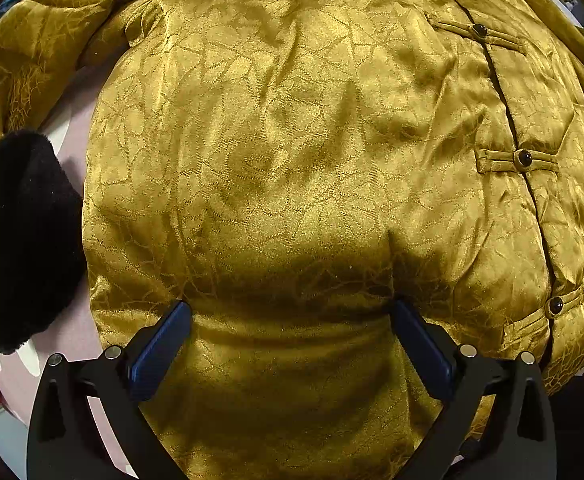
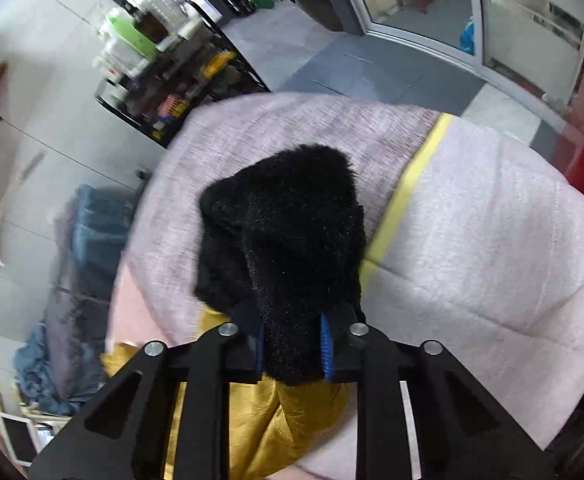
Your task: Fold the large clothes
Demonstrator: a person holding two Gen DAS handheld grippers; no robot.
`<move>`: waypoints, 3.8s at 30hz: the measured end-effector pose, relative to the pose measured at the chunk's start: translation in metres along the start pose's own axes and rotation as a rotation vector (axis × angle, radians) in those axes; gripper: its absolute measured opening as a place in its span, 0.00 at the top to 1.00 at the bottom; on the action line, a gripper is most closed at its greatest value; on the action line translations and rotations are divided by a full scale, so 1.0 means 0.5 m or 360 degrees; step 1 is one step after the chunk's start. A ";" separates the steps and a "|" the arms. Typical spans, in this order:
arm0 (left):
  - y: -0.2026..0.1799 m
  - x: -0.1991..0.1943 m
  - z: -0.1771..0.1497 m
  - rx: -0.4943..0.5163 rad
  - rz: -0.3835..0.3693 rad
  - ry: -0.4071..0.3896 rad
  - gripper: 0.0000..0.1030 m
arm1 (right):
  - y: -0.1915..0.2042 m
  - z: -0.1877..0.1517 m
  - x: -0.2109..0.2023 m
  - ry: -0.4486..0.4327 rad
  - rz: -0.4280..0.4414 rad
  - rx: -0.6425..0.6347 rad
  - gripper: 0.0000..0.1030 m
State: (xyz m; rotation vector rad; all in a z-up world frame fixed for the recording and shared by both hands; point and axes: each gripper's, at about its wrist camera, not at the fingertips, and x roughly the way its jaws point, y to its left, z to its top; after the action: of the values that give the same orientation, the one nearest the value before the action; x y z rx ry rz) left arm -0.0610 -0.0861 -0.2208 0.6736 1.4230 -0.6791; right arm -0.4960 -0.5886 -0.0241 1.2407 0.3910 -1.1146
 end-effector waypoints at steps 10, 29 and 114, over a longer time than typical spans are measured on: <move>-0.008 0.001 0.000 -0.0011 0.0003 -0.0011 0.05 | -0.016 0.076 -0.154 -0.0408 0.0009 0.0249 0.83; -0.004 -0.023 -0.001 -0.0073 0.0007 -0.0039 0.06 | 0.242 -0.064 -0.163 -0.0496 -0.0068 -0.0447 0.83; -0.027 -0.169 0.241 0.0139 0.0130 -0.0376 0.06 | 0.433 -0.664 0.231 0.0590 -0.0187 -0.1815 0.42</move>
State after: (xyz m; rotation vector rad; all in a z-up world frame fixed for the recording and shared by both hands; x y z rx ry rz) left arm 0.0035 -0.1851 -0.1320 0.6918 1.1479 -0.7348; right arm -0.1594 -0.3646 -0.1074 0.3805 1.1905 -0.5486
